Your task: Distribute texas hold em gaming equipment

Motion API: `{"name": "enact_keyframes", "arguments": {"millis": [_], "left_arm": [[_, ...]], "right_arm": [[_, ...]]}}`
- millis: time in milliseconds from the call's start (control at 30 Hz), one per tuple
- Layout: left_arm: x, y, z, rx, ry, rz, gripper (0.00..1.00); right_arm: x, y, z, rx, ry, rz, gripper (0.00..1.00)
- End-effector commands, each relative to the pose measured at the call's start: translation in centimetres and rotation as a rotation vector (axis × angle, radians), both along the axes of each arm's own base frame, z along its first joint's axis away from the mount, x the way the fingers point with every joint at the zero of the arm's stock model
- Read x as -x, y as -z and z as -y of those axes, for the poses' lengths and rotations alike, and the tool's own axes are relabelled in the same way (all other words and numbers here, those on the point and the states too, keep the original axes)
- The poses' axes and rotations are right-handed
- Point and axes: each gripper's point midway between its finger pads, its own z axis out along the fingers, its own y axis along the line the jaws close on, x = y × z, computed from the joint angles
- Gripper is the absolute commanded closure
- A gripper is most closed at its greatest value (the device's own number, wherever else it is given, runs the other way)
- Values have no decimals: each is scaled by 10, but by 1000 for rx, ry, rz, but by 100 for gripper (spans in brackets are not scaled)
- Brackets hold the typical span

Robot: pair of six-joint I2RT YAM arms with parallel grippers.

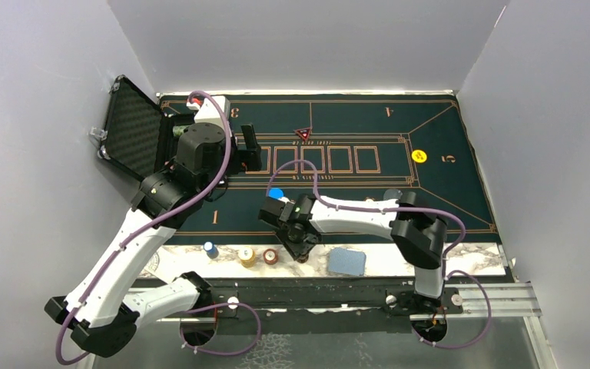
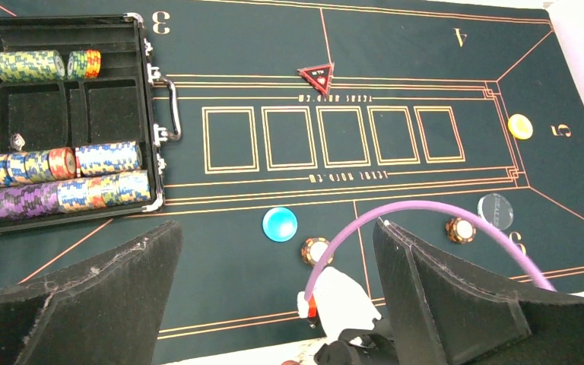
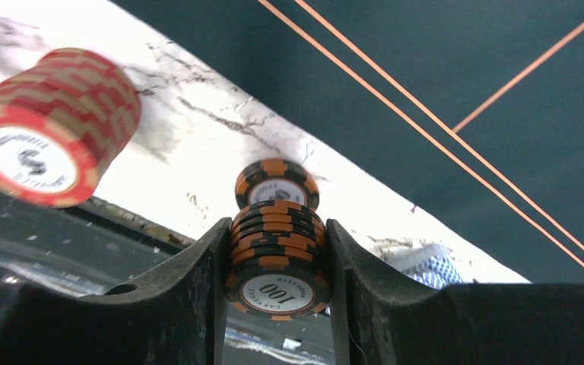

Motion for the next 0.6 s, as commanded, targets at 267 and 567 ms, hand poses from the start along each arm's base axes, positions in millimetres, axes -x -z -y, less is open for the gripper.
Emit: {"name": "enact_keyframes", "arguments": {"millis": [267,567], "left_arm": [[-7,-10,4,-16,9,29,1],[-12,8,16,-42,55,-20,1]], "right_arm": [[-58,-90,30,-147,163,90,84],[-195,-89,165,-123,517,117,86]]}}
